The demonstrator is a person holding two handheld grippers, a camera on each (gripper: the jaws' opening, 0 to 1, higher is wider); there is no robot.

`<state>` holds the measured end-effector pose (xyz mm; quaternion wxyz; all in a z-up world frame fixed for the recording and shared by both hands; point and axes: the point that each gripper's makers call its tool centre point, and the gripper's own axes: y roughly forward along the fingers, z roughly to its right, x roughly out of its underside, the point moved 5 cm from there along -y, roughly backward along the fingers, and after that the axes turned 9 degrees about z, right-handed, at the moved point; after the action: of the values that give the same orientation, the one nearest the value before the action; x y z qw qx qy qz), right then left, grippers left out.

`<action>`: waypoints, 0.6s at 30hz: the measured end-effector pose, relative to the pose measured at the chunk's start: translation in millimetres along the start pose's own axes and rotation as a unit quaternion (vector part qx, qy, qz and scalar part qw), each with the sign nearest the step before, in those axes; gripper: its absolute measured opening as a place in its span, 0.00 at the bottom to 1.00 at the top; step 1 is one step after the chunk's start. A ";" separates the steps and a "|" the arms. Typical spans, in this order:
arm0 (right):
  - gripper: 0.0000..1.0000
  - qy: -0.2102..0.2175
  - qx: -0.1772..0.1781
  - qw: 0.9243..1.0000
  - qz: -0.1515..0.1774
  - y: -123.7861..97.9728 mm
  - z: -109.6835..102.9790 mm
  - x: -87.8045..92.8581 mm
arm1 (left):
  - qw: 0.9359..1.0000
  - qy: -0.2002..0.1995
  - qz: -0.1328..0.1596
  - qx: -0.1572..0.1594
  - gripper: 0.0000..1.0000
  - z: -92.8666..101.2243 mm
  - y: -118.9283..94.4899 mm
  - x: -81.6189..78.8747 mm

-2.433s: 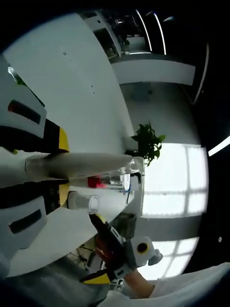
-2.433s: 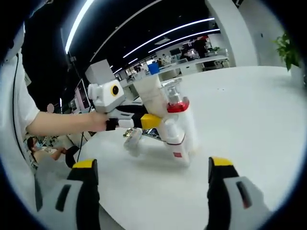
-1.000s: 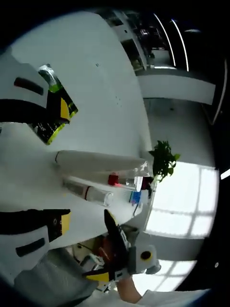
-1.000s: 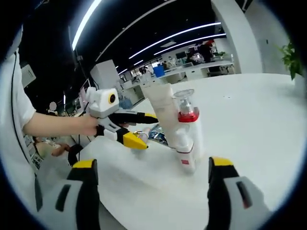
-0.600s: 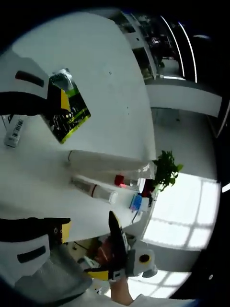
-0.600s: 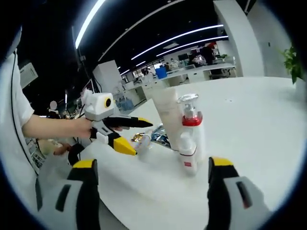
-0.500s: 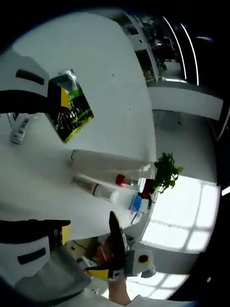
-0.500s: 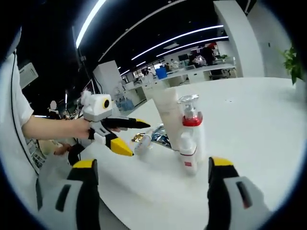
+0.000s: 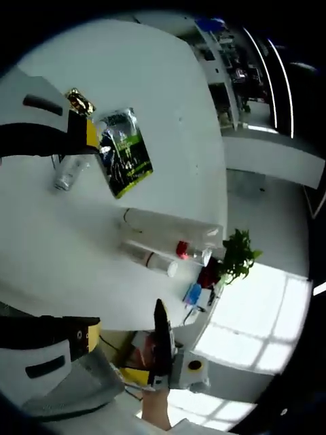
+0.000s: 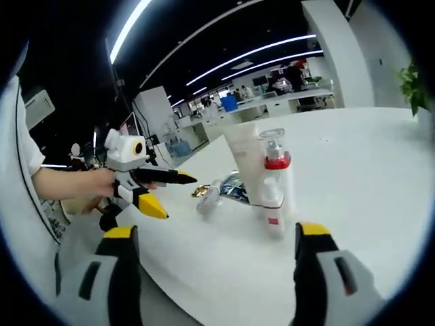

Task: Arrange the skincare products in the storage area until every visible bottle or jar stands upright without overlapping.

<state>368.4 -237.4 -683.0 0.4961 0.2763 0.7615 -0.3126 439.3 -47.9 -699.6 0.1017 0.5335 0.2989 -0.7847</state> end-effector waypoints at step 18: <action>0.96 0.016 0.004 1.000 0.010 -13.1 -20.5 8.1 | 0.996 -0.066 0.002 -0.068 0.97 17.0 -46.8 32.9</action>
<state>344.0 -229.7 -681.5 0.4858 0.2913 0.7651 -0.3063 390.2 -15.0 -708.0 0.1586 0.4730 0.3432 -0.7959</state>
